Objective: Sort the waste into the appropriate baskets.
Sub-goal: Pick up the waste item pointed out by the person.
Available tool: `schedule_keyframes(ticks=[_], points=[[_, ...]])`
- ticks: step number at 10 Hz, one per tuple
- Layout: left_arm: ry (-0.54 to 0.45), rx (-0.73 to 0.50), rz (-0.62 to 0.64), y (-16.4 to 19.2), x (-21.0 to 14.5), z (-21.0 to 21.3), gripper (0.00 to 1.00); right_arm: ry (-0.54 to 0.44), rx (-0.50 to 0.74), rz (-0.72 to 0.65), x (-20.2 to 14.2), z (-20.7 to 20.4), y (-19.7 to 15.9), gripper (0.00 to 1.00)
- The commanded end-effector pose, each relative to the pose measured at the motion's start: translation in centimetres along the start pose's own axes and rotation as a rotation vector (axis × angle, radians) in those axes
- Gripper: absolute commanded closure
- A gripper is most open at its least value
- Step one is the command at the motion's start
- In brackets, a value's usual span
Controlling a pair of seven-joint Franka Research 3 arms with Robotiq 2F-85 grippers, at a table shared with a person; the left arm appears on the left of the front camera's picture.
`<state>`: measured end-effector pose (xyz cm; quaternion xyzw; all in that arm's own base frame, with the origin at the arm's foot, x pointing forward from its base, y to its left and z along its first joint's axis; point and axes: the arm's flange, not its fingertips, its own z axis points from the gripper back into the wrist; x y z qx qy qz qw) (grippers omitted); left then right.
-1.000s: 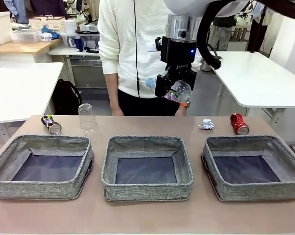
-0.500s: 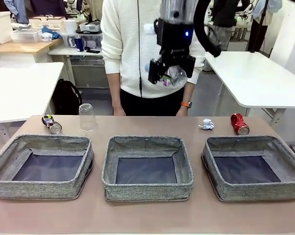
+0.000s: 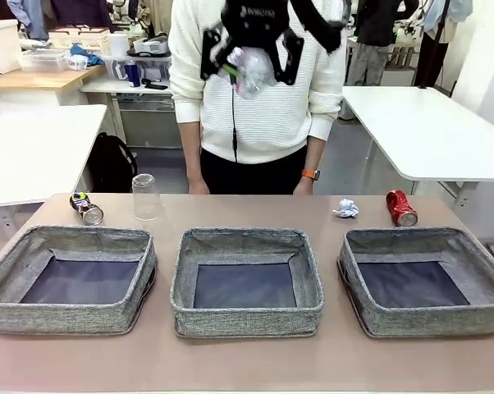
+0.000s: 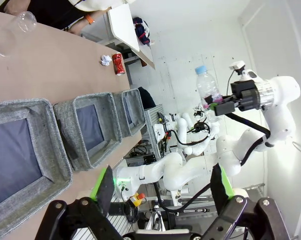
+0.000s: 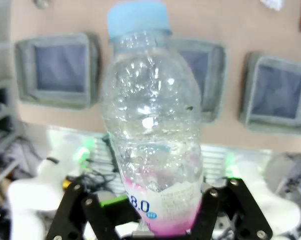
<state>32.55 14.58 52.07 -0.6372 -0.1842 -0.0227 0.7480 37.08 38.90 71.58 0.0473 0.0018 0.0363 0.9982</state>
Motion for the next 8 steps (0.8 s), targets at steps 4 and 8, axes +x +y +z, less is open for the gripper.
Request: schedule_keyframes(ticks=[4,8], points=[[-0.006,-0.021,-0.022,-0.2,0.1,-0.1,0.00,-0.027,0.024,-0.011,-0.3,1.5,1.6,1.00],[-0.006,-0.021,-0.022,-0.2,0.1,-0.1,0.00,-0.027,0.024,-0.011,-0.3,1.5,1.6,1.00]])
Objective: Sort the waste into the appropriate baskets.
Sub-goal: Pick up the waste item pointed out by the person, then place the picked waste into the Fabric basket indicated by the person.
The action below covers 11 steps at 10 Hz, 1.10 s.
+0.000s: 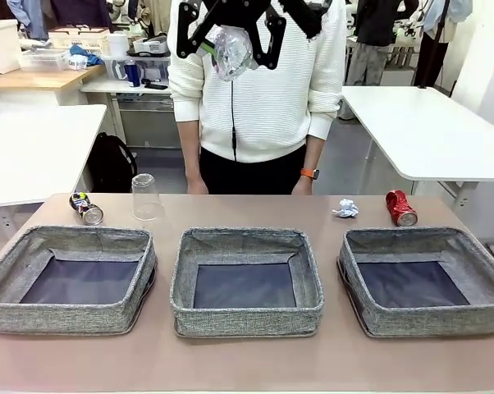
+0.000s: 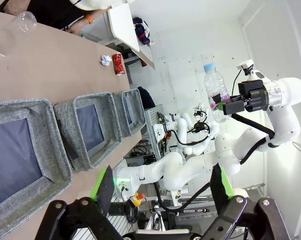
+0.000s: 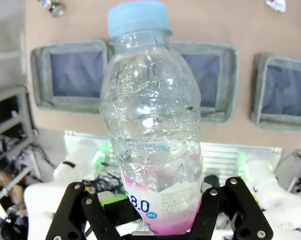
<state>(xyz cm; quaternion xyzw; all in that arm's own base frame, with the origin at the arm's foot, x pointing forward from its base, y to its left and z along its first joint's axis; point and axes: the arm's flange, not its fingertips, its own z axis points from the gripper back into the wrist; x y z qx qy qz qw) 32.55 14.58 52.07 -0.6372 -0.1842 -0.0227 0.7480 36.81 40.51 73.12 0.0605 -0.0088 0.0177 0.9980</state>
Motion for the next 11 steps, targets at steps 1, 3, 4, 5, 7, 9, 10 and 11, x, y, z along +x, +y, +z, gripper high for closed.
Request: schedule_keyframes(ticks=[1,3,4,5,7,9,10,11], points=[[-0.006,-0.021,-0.022,-0.22,0.14,-0.06,0.00,-0.003,-0.002,0.025,-0.13,0.15,-0.21,1.00],[-0.006,-0.021,-0.022,-0.22,0.14,-0.06,0.00,-0.003,-0.002,0.025,-0.13,0.15,-0.21,1.00],[-0.006,-0.021,-0.022,-0.22,0.14,-0.06,0.00,-0.003,-0.002,0.025,-0.13,0.15,-0.21,1.00],[-0.006,-0.021,-0.022,-0.22,0.14,-0.06,0.00,-0.003,-0.002,0.025,-0.13,0.15,-0.21,1.00],[-0.006,-0.021,-0.022,-0.22,0.14,-0.06,0.00,-0.003,-0.002,0.025,-0.13,0.15,-0.21,1.00],[-0.006,-0.021,-0.022,-0.22,0.14,-0.06,0.00,-0.003,-0.002,0.025,-0.13,0.15,-0.21,1.00],[-0.006,-0.021,-0.022,-0.22,0.14,-0.06,0.00,-0.003,-0.002,0.025,-0.13,0.15,-0.21,1.00],[-0.006,-0.021,-0.022,-0.22,0.14,-0.06,0.00,-0.003,-0.002,0.025,-0.13,0.15,-0.21,1.00]])
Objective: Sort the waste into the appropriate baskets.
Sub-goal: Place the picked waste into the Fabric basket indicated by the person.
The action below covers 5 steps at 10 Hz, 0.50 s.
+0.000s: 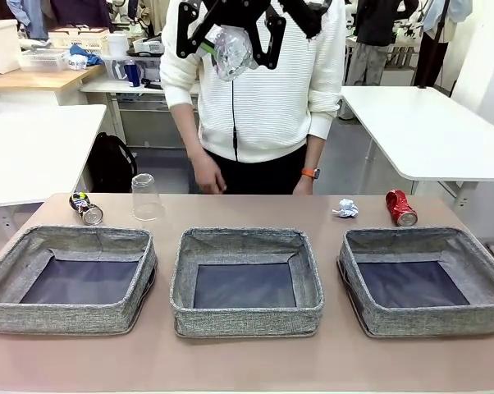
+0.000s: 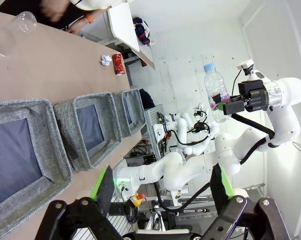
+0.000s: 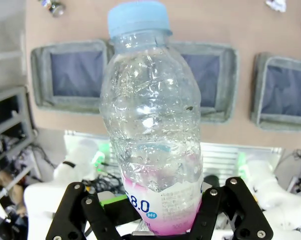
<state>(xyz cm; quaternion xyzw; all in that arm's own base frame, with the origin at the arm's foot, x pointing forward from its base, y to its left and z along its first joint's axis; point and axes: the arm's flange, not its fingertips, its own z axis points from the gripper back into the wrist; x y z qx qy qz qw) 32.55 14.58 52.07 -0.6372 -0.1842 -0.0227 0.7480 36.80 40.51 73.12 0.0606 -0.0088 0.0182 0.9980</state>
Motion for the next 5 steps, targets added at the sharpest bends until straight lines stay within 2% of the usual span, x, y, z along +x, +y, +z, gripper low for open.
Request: schedule_keyframes(ticks=[1,5], points=[[-0.006,-0.021,-0.022,-0.22,0.14,-0.06,0.00,-0.003,-0.002,0.024,-0.13,0.14,-0.20,1.00],[-0.006,-0.021,-0.022,-0.22,0.14,-0.06,0.00,-0.003,-0.002,0.024,-0.13,0.14,-0.20,1.00]])
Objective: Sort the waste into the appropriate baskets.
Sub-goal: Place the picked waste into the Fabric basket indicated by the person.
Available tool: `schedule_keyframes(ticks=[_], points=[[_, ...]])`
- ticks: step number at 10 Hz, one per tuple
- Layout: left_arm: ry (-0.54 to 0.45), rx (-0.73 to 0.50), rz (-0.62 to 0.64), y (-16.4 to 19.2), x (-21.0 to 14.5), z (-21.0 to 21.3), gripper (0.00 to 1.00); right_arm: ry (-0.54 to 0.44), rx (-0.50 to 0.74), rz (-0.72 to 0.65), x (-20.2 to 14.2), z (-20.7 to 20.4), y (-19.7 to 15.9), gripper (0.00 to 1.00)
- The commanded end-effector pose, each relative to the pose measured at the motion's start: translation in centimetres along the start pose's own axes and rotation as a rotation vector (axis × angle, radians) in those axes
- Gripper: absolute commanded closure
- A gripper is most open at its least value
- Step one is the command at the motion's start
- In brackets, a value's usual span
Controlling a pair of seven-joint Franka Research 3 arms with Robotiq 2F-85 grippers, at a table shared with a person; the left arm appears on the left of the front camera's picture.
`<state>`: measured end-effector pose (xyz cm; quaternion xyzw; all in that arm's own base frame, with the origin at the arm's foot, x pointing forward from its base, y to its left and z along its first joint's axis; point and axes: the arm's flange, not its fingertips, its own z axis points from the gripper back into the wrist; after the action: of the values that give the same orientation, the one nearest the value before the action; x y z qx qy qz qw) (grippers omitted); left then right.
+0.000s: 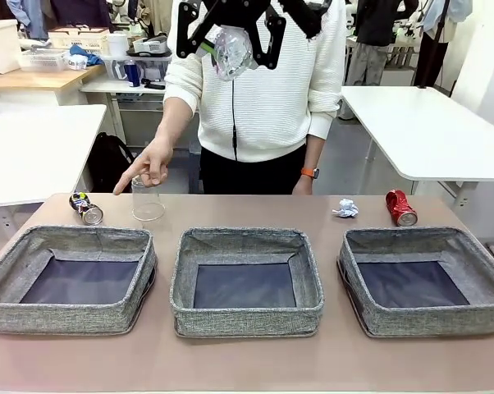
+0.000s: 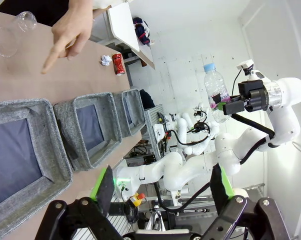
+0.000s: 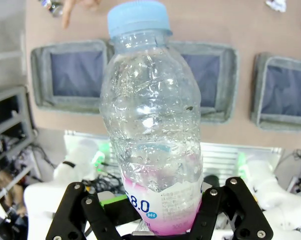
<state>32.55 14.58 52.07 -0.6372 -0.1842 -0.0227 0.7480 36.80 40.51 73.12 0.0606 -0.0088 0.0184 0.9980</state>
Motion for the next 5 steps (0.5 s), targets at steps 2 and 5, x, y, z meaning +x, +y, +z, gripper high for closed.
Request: schedule_keyframes(ticks=[2,5], points=[[-0.006,-0.021,-0.022,-0.22,0.14,-0.06,0.00,-0.003,-0.002,0.023,-0.13,0.14,-0.20,1.00],[-0.006,-0.021,-0.022,-0.22,0.14,-0.06,0.00,-0.003,-0.002,0.023,-0.13,0.14,-0.20,1.00]])
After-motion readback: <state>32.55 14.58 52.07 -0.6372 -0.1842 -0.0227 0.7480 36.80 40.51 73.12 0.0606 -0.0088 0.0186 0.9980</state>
